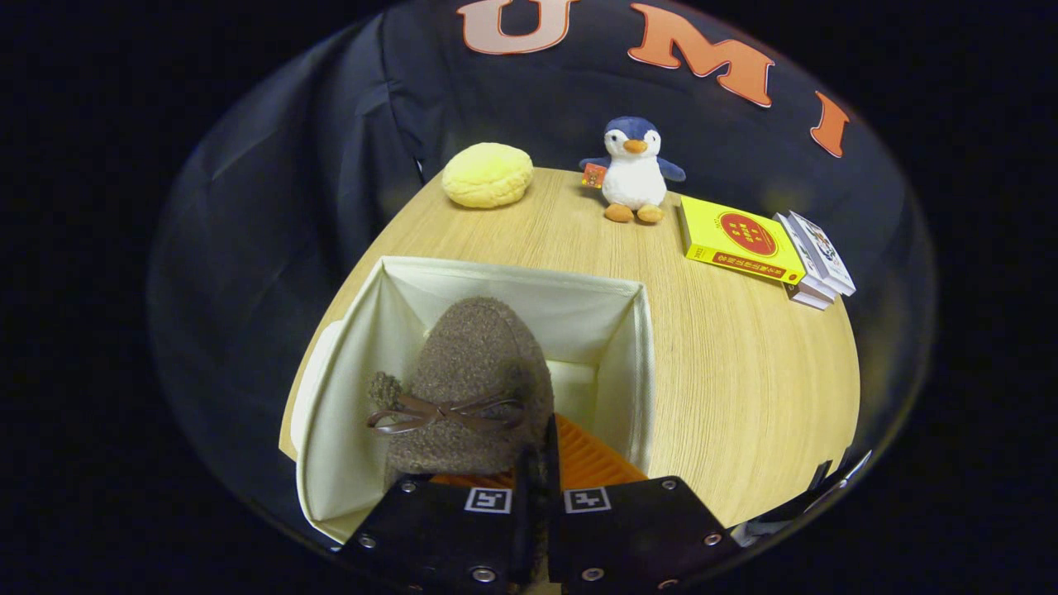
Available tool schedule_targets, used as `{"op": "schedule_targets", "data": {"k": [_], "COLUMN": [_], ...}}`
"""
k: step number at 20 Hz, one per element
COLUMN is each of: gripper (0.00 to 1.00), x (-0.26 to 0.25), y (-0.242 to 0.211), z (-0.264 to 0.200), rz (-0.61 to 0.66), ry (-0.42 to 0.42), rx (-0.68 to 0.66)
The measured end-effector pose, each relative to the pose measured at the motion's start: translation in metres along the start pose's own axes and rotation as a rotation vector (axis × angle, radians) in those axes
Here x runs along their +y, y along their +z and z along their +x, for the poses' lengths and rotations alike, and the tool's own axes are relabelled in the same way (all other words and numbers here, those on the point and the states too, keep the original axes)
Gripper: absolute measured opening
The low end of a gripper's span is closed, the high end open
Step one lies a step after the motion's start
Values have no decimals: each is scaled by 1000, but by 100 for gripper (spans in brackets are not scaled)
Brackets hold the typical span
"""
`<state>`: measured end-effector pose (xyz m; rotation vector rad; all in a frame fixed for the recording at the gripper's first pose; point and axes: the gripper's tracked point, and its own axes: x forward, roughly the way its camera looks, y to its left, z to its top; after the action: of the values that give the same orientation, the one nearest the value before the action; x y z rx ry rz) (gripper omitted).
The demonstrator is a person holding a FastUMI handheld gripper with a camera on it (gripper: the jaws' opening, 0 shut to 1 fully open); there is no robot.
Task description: Open the storage box then place both shoes into the box .Put the left shoe in first, then the right shoe, with the right side of both shoes facing outward in a uniform manner.
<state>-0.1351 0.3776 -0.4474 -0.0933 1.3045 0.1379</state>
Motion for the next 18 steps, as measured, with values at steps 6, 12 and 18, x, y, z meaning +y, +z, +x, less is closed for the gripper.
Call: {"op": "schedule_targets", "data": {"k": [6, 12, 18], "gripper": [24, 29, 51], "x": [6, -4, -62], "y": [-21, -19, 31], "z": [-2, -40, -98], "rz": [-19, 27, 76], "ry": [83, 256, 350], "rx": [82, 81, -132]}}
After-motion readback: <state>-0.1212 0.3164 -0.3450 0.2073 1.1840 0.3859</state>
